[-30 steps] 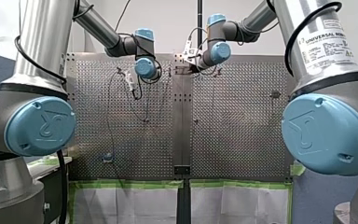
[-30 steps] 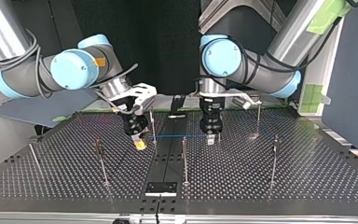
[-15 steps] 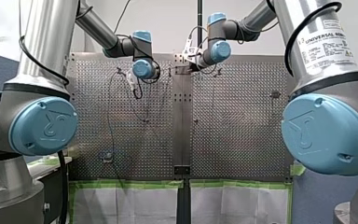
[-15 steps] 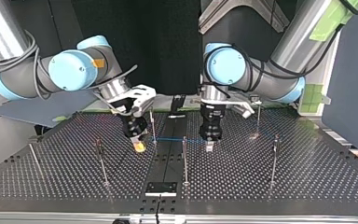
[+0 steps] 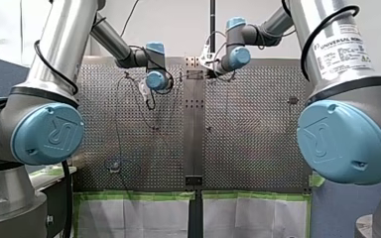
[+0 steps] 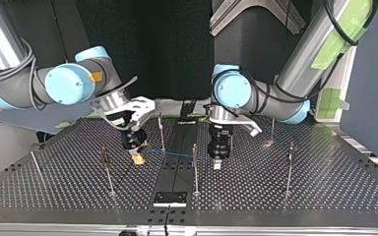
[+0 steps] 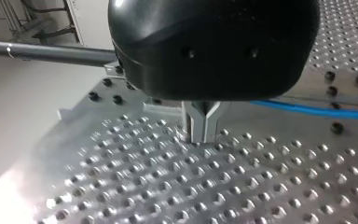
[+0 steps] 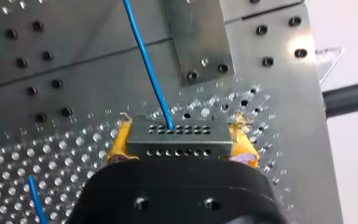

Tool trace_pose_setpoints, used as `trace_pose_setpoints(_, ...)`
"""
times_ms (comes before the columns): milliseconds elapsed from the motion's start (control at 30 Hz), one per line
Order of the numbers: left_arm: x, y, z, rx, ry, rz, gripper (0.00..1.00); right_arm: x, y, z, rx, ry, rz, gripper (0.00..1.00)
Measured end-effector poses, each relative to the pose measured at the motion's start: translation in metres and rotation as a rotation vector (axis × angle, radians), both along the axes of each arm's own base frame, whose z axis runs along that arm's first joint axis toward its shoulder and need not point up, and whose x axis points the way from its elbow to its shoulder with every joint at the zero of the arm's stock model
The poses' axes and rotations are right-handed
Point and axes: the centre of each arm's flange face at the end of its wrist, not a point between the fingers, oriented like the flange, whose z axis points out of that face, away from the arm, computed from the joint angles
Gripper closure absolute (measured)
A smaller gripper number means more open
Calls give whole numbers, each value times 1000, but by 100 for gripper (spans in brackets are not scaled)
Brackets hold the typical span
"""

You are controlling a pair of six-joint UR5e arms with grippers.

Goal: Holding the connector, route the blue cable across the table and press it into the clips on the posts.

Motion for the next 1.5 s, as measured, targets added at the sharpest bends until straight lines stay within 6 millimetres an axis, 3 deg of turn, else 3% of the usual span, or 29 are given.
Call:
trace_pose_setpoints(200,12,5,3,-4,-8,13,100,-8,-15,-1,-7,-4,-7,100)
trace_pose_setpoints(500,11,6,2,3,14,15,100,-17,-26,-2,-11,-6,-19,100)
trace_pose_setpoints(533,11,5,2,4,19,13,88,-18,-26,-2,-11,-6,-20,100)
trace_pose_setpoints(567,10,5,1,5,23,13,68,-18,-27,-2,-11,-6,-20,100)
trace_pose_setpoints(600,9,4,1,6,28,12,68,-18,-27,-2,-12,-5,-21,100)
trace_pose_setpoints(633,8,3,0,9,35,10,45,-18,-27,-2,-12,-4,-21,100)
trace_pose_setpoints(667,7,3,-1,12,41,9,28,-18,-27,-2,-12,-4,-21,100)
trace_pose_setpoints(700,6,3,-2,15,48,9,28,-18,-27,-2,-12,-3,-20,100)
trace_pose_setpoints(733,5,2,-3,20,57,8,10,-18,-27,-2,-11,-2,-20,100)
trace_pose_setpoints(800,4,2,-4,27,71,8,10,-18,-27,-2,-10,-1,-20,100)
trace_pose_setpoints(833,3,2,-5,31,79,8,0,-18,-27,-2,-10,-1,-20,100)
trace_pose_setpoints(1100,-11,2,0,59,123,5,0,-19,-26,-3,-5,5,-21,100)
trace_pose_setpoints(1500,-65,-1,11,80,184,-35,0,-24,-23,6,-6,6,-32,100)
